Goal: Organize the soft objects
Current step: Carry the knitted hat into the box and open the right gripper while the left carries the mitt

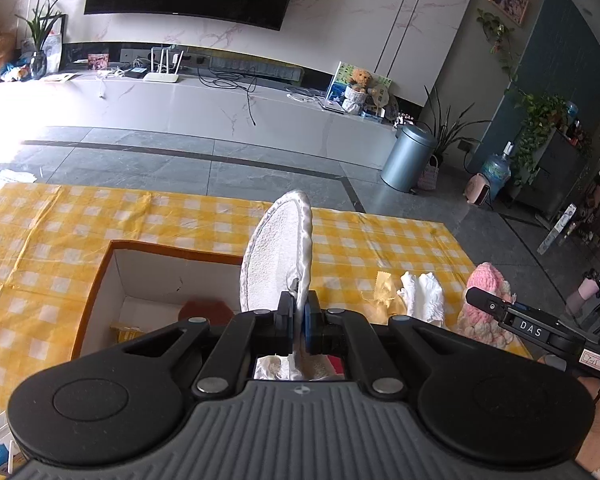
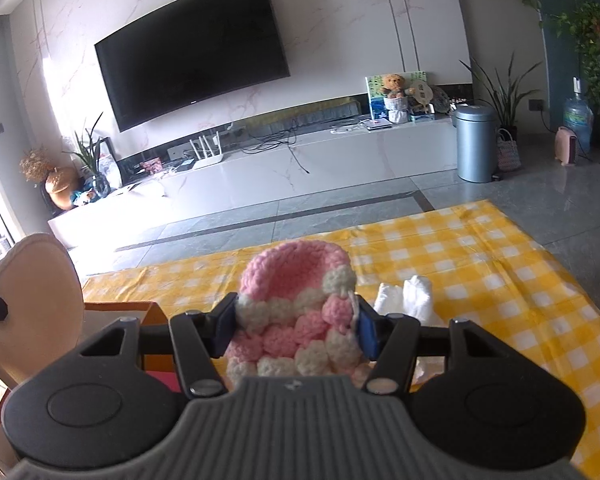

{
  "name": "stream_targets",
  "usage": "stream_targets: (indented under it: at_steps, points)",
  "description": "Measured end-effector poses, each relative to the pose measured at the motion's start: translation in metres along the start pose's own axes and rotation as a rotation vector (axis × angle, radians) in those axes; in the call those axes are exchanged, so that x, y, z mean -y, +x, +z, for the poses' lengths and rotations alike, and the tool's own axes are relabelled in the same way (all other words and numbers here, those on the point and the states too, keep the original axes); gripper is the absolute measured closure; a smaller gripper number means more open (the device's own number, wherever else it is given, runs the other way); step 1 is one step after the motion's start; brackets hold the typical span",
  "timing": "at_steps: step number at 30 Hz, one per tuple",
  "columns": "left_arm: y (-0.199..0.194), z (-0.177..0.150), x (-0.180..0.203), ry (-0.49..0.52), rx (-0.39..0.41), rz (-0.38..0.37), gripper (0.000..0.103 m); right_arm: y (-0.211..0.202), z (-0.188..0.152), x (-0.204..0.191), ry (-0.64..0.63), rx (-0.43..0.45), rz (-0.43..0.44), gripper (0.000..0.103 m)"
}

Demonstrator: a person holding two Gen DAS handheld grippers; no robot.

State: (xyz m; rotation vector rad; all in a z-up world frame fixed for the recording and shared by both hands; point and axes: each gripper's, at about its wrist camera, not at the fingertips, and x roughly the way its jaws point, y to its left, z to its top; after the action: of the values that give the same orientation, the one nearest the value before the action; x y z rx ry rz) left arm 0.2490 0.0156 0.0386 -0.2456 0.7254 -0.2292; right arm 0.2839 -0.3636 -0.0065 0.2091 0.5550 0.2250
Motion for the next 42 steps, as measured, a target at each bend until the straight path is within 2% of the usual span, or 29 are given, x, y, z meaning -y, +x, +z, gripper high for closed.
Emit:
stream_targets:
  at_steps: [11,16,19,25,29,32,35,39,42]
  points:
    - [-0.004,-0.016,-0.076,-0.127,0.027,0.006,0.098,-0.002,0.001,-0.065,-0.083,0.015,0.152,0.044]
    - [0.000,-0.022,-0.097,-0.152,0.063,0.005,0.098,0.003,-0.003,-0.100,-0.108,-0.016,0.249,0.044]
    - [0.001,-0.026,-0.102,-0.142,0.094,0.004,0.098,0.010,-0.012,-0.132,-0.150,-0.055,0.271,0.044]
    - [0.002,-0.036,-0.108,-0.106,0.132,-0.003,0.098,0.052,-0.024,-0.194,-0.281,-0.160,0.227,0.044]
    - [0.002,-0.038,-0.112,-0.113,0.122,-0.020,0.098,0.091,-0.036,-0.235,-0.402,-0.214,0.107,0.045]
    - [-0.003,-0.037,-0.116,-0.126,0.135,-0.036,0.098,0.124,-0.047,-0.255,-0.521,-0.248,-0.026,0.045]
    - [-0.008,-0.037,-0.120,-0.128,0.153,-0.030,0.098,0.154,-0.064,-0.266,-0.658,-0.291,-0.154,0.045]
    - [-0.013,-0.036,-0.125,-0.145,0.169,-0.030,0.098,0.177,-0.079,-0.265,-0.707,-0.377,-0.207,0.045]
    - [-0.014,-0.034,-0.129,-0.160,0.176,-0.036,0.098,0.183,-0.086,-0.260,-0.706,-0.398,-0.227,0.042]
